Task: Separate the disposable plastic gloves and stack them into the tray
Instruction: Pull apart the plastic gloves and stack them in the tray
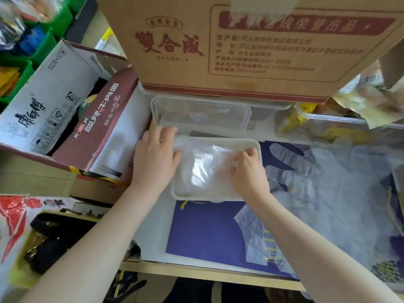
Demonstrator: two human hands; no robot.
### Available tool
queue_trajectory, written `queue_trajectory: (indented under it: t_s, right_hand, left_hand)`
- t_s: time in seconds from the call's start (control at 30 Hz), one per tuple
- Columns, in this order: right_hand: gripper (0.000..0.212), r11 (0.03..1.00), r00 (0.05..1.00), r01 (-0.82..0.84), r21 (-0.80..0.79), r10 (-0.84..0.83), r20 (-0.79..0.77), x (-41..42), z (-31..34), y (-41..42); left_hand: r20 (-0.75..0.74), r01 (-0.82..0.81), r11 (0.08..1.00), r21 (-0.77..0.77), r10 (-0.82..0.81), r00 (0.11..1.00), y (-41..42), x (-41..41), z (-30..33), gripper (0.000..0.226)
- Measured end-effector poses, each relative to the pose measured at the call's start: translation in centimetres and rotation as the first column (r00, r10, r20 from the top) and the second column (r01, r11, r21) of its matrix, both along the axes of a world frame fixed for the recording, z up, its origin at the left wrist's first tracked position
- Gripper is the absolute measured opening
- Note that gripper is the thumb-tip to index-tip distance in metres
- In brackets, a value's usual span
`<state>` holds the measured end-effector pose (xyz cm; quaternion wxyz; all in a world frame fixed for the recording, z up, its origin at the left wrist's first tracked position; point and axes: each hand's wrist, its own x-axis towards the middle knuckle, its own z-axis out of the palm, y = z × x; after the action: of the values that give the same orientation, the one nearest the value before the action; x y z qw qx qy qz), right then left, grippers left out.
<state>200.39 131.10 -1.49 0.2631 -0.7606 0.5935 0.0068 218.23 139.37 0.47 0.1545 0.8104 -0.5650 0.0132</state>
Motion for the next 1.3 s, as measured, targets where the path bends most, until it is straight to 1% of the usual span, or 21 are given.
queue_trajectory:
  t_s: [0.07, 0.13, 0.17, 0.2, 0.27, 0.3, 0.37, 0.4, 0.5, 0.57, 0.6, 0.63, 0.67, 0.7, 0.77, 0.83, 0.93, 1.0, 1.1, 1.23, 1.3]
  right_hand:
    - [0.015, 0.994, 0.995, -0.087, -0.07, 0.083, -0.057, -0.1, -0.1, -0.2]
    - [0.014, 0.968, 0.974, -0.205, -0.147, 0.186, -0.132, -0.3, -0.7, 0.0]
    - [0.015, 0.95, 0.963, -0.237, -0.201, 0.204, -0.174, -0.4, -0.9, 0.1]
    - [0.019, 0.932, 0.958, -0.251, -0.262, 0.2, -0.207, -0.5, -1.0, 0.3]
    - [0.035, 0.885, 0.95, -0.293, -0.362, 0.228, -0.211, -0.6, -1.0, 0.8]
    - [0.043, 0.852, 0.934, -0.352, -0.387, 0.29, -0.21, -0.5, -1.0, 1.0]
    - [0.052, 0.796, 0.871, -0.491, -0.355, 0.458, -0.179, -0.7, -0.9, 1.2]
    - [0.053, 0.791, 0.84, -0.542, -0.285, 0.516, -0.165, -0.8, -0.6, 1.1]
    - [0.056, 0.799, 0.794, -0.598, -0.066, 0.58, -0.184, -1.8, -0.4, 0.1]
    - [0.061, 0.783, 0.765, -0.608, 0.13, 0.622, -0.166, -2.4, -0.7, -0.8]
    - [0.061, 0.767, 0.748, -0.618, 0.171, 0.641, -0.173, -2.3, -0.5, -1.0]
    - [0.061, 0.754, 0.735, -0.632, 0.179, 0.657, -0.171, -2.1, -0.3, -1.1]
    - [0.061, 0.746, 0.727, -0.641, 0.181, 0.665, -0.17, -1.9, -0.2, -1.0]
    - [0.061, 0.743, 0.721, -0.644, 0.182, 0.669, -0.178, -1.6, -0.1, -1.1]
    - [0.061, 0.747, 0.725, -0.635, 0.197, 0.664, -0.183, -1.2, -0.3, -1.1]
    - [0.064, 0.771, 0.752, -0.614, 0.169, 0.637, -0.171, -1.2, -0.3, -1.1]
    - [0.055, 0.737, 0.762, -0.645, -0.205, 0.599, -0.245, -2.0, 0.0, -0.9]
    - [0.054, 0.772, 0.846, -0.532, -0.348, 0.469, -0.253, -3.1, -0.2, -0.9]
    - [0.061, 0.832, 0.903, -0.425, -0.356, 0.365, -0.225, -4.5, -0.5, -1.2]
    - [0.041, 0.789, 0.857, -0.515, -0.335, 0.468, -0.216, -5.1, -1.0, -1.4]
    - [0.036, 0.803, 0.853, -0.521, -0.289, 0.495, -0.163, -4.7, -0.6, -1.2]
  left_hand:
    - [-0.067, 0.122, 0.99, -0.075, -0.127, 0.99, -0.5, 0.0, -0.7, 0.028]
    - [-0.045, 0.234, 0.969, -0.078, -0.238, 0.97, -0.7, -0.5, -1.4, 0.015]
    - [-0.035, 0.27, 0.963, -0.026, -0.271, 0.962, -0.8, -0.7, -1.9, 0.012]
    - [-0.03, 0.282, 0.958, 0.044, -0.281, 0.959, -0.9, -1.0, -2.2, 0.02]
    - [-0.029, 0.27, 0.946, 0.178, -0.269, 0.963, -1.2, -1.9, -2.1, 0.035]
    - [-0.041, 0.244, 0.929, 0.276, -0.243, 0.969, -1.5, -2.5, -1.7, 0.032]
    - [-0.021, 0.184, 0.869, 0.458, -0.197, 0.98, -1.9, -3.4, -1.4, 0.021]
    - [-0.04, 0.181, 0.813, 0.553, -0.191, 0.981, -2.2, -3.8, -1.2, 0.022]
    - [-0.07, 0.201, 0.713, 0.672, -0.209, 0.975, -2.9, -3.9, -0.1, 0.028]
    - [-0.054, 0.166, 0.737, 0.655, -0.174, 0.983, -3.0, -3.6, 0.6, 0.026]
    - [0.031, 0.141, 0.816, 0.561, -0.191, 0.981, -2.9, -3.6, 0.8, 0.021]
    - [0.171, 0.134, 0.921, 0.366, -0.208, 0.963, -2.8, -3.9, 1.0, 0.015]
    - [0.234, 0.177, 0.955, 0.237, -0.233, 0.944, -2.7, -4.4, 0.7, 0.014]
    - [0.246, 0.228, 0.958, 0.175, -0.267, 0.932, -2.5, -5.0, 0.5, 0.021]
    - [0.189, 0.262, 0.93, 0.259, -0.315, 0.93, -2.0, -5.7, -1.1, 0.036]
    - [0.175, 0.195, 0.886, 0.42, -0.29, 0.941, -1.6, -5.9, -2.4, 0.044]
    - [0.136, 0.179, 0.88, 0.439, -0.263, 0.955, -1.0, -5.4, -3.6, 0.047]
    - [0.096, 0.191, 0.88, 0.435, -0.256, 0.962, -1.1, -5.3, -4.4, 0.051]
    - [0.124, 0.144, 0.876, 0.46, -0.224, 0.967, -1.2, -5.6, -4.1, 0.052]
    - [0.182, 0.125, 0.886, 0.446, -0.227, 0.957, -1.1, -5.8, -4.4, 0.049]
    - [0.224, 0.131, 0.909, 0.396, -0.234, 0.946, -1.0, -5.9, -4.5, 0.046]
